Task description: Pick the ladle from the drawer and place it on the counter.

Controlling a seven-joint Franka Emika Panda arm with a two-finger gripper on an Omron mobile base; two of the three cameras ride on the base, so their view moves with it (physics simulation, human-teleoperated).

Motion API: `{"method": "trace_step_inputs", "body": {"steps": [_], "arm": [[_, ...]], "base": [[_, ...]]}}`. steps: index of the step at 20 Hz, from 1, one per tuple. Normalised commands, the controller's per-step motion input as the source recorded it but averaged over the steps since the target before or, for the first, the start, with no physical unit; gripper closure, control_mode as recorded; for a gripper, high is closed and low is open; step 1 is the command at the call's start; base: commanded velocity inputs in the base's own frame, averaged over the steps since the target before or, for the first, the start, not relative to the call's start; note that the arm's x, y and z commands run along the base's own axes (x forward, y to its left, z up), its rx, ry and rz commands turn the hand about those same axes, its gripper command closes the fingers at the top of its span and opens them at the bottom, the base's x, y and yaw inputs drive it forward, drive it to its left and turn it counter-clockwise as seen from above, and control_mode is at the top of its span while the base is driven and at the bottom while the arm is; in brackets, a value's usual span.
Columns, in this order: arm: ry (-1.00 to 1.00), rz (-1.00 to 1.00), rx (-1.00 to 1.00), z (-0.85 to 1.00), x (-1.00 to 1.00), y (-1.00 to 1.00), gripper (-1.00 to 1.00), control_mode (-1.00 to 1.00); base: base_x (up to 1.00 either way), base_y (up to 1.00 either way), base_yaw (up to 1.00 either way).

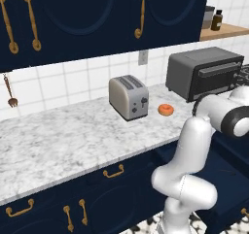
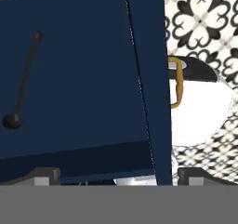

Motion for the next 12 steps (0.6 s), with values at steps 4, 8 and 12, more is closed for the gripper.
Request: {"method": "trace_step_inputs", "body": {"steps": [4,8,12], "arm": [[0.16,-0.08,-0.05,-0.19,1.0,0.29,-1.0,-1.0],[0.26,-0.04,-0.13,-0.04,0.72,0.13,-1.0,-1.0],[0.11,-0.02,-0.13,-0.75,0.29,-0.26,-1.0,-1.0]], "base": [[0.0,0.0,0.0],[0.0,0.0,0.0],[0.0,0.0,0.0]]}}
